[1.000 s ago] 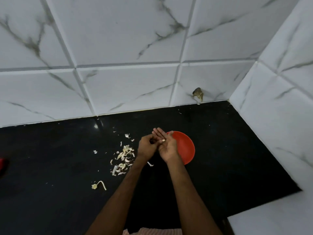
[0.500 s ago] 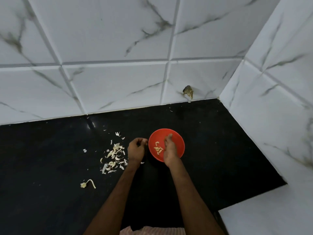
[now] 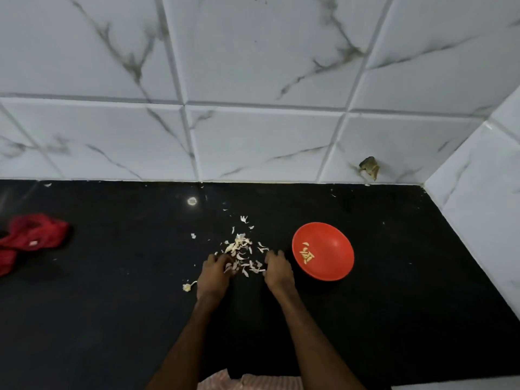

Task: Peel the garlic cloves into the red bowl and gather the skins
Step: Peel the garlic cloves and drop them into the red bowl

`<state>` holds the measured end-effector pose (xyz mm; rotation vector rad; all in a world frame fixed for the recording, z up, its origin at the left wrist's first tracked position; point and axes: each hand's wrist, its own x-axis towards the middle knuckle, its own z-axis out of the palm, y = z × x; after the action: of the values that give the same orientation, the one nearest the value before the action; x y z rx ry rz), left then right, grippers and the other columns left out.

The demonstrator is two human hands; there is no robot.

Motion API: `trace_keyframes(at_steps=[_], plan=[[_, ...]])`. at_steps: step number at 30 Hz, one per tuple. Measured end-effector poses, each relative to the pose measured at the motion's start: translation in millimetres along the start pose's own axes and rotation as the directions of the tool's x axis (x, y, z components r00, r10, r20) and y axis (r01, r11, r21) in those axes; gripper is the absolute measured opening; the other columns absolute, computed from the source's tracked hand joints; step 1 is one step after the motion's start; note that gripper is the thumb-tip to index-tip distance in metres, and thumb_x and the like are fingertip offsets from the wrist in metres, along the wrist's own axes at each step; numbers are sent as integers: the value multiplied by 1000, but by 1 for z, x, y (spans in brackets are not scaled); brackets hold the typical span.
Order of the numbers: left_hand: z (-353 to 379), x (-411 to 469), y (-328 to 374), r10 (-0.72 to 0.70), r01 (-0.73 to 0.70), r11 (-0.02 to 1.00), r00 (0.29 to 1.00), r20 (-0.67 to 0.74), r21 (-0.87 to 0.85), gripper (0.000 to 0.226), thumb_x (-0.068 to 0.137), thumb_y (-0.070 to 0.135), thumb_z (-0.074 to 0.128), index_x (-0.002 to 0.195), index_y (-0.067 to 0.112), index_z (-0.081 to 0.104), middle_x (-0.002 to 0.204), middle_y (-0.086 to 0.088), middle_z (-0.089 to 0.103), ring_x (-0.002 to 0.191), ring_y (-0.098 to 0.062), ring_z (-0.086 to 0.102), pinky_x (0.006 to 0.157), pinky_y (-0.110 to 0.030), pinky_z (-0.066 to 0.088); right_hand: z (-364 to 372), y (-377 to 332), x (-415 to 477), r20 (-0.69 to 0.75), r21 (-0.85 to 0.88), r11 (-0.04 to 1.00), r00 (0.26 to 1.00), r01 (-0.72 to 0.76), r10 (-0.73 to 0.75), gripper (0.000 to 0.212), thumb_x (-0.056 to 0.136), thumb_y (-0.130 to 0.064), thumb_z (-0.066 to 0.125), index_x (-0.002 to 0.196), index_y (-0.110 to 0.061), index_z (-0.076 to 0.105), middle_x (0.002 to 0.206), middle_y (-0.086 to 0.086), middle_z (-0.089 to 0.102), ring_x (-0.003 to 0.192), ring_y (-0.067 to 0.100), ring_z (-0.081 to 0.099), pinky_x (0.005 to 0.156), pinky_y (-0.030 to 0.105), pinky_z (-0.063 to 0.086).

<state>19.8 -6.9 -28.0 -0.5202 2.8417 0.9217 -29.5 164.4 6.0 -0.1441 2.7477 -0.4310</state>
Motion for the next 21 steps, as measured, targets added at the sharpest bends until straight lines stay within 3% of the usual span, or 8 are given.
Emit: trace_keyframes(at_steps=[5,10,17,21], plan=[[-8,7,-14,2,-2,995,1000,-2,-104,12,91,18,68,101,24,68,104,5,56,98,-17,60,80,-28,47,12,-13,2,-39,124,989,996,85,-81,36,87,8,55,116,-13,61,127,8,56,111,24,61,97,37,50],[-11,13,-13,-41,37,987,999,-23,-159,4,95,22,63,98,21,65,105,5,59,95,-14,60,82,-32,49,10,-25,8,-151,159,969,974,191,-167,30,97,-11,58,127,-18,59,129,-1,52,122,18,48,101,32,45],[-20,21,-15,-114,110,968,993,-4,-227,2,95,28,64,96,29,65,87,13,63,83,-9,60,70,-27,44,22,-35,15,-150,152,939,946,309,-287,21,97,-15,59,117,-17,65,121,-1,59,114,16,55,96,30,46],[-21,25,-19,-28,40,941,999,40,-335,9,91,25,69,86,30,65,82,10,70,79,-7,65,74,-32,54,21,-46,23,-153,360,892,960,273,-232,28,96,-16,62,123,-17,66,118,-2,66,110,12,61,97,28,48]])
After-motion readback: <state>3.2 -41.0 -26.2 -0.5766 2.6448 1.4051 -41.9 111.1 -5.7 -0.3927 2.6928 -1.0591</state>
